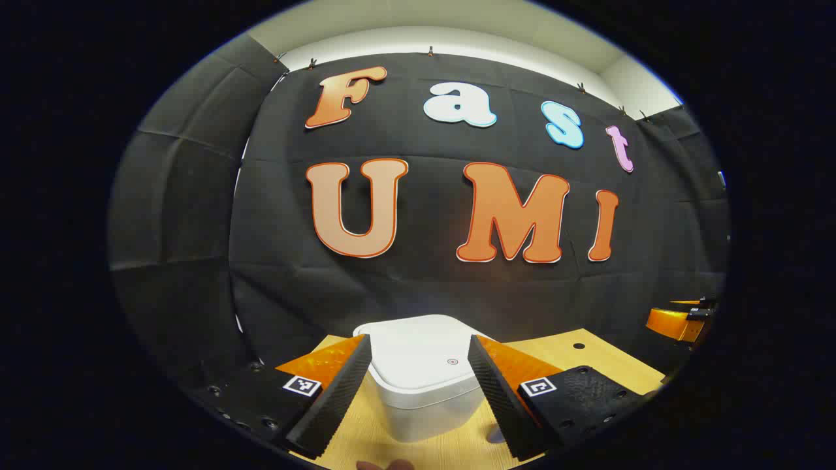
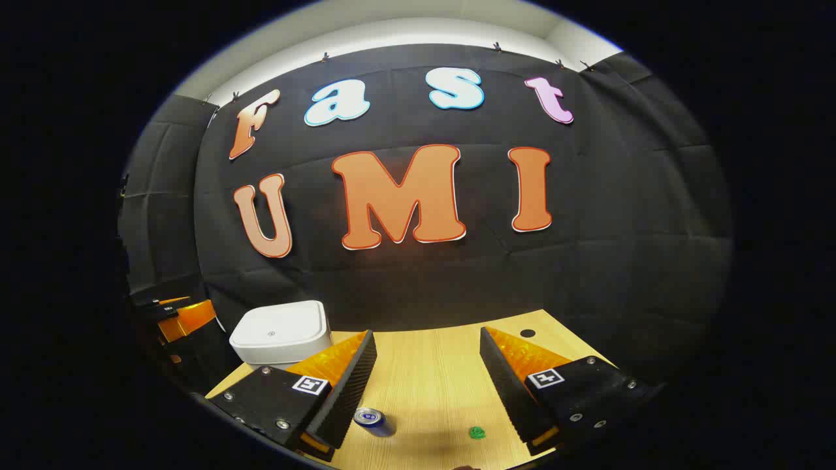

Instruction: Press the lid of the desktop garbage bin to open it, pick up the crumpled paper on the desktop and throw it into the bin, then pick up the pop can on the desktop and drop it into the bin, and finally close the garbage bin lid.

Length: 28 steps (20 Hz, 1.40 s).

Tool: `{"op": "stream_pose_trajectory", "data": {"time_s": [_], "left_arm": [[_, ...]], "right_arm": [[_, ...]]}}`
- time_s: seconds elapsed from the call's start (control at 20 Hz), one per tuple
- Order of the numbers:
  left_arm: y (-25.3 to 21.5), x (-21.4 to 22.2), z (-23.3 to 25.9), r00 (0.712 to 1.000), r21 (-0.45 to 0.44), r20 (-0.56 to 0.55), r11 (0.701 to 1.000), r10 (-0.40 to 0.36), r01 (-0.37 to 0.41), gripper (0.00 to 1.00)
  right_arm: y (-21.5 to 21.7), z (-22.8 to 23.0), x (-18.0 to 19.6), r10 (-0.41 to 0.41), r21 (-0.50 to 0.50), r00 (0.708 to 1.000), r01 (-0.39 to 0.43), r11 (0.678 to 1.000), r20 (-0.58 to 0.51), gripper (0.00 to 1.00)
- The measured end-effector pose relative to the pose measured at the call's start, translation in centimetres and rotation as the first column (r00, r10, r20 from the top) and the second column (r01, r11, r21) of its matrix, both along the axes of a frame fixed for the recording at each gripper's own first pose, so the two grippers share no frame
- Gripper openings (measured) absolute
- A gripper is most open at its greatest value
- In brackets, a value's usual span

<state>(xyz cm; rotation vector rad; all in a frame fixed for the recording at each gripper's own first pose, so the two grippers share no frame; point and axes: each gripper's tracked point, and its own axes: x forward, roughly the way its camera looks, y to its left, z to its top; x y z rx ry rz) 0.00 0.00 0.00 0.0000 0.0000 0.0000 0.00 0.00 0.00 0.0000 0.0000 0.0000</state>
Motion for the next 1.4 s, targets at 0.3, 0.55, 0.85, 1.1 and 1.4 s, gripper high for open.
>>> {"op": "stream_pose_trajectory", "data": {"time_s": [0.3, 0.55, 0.85, 1.1, 1.4], "left_arm": [[1.6, -0.9, 1.1, 0.999, 0.023, 0.035, 0.999, 0.021, -0.022, 0.94], [1.7, -1.1, 1.5, 0.999, 0.031, 0.046, 0.999, 0.006, -0.008, 0.94], [2.9, -0.9, 1.7, 0.998, 0.003, 0.042, 0.999, 0.04, -0.04, 0.94], [3.8, -1.1, 2.3, 0.994, -0.001, 0.051, 0.995, 0.097, -0.097, 0.94], [3.1, -0.2, 1.0, 0.996, -0.021, 0.007, 0.996, 0.088, -0.088, 0.94]], "right_arm": [[1.1, 0.2, -0.8, 0.009, -0.032, 1.0, -0.009, 0.999, 0.009, 0.95], [0.7, 0.8, -1.4, -0.02, -0.002, 0.999, 0.02, 1.0, 0.03, 0.95], [1.1, 1.5, -0.7, -0.005, -0.027, 0.999, 0.007, 1.0, 0.042, 0.95], [1.9, 2.0, 1.2, 0.046, -0.04, 0.998, -0.044, 0.998, 0.034, 0.95], [0.6, 1.5, 1.6, 0.036, -0.029, 0.999, -0.035, 0.999, 0.024, 0.95]]}}
